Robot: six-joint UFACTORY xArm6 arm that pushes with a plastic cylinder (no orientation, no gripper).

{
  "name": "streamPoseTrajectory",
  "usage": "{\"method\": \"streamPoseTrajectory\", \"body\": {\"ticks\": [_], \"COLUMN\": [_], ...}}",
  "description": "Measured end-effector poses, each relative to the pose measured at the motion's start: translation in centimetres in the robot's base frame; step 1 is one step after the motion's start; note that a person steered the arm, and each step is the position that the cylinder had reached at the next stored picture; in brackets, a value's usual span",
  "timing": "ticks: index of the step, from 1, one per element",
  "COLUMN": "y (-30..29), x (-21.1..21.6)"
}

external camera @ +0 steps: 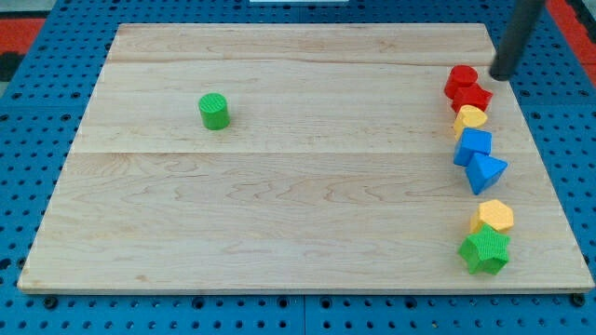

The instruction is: Place the red circle at the top left of the red star

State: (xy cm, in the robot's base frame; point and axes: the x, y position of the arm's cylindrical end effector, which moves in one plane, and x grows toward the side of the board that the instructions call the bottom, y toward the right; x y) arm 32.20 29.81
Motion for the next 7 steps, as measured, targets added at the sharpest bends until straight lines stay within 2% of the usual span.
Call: {"method": "streamPoseTrajectory", "body": {"ticks": [1, 2, 3, 5, 6, 7], "y": [1.0, 0.7, -0.5, -18.2, -22.8, -21.1], "x": [1.8, 1.0, -1.6, -6.7, -2.6, 3.0]}}
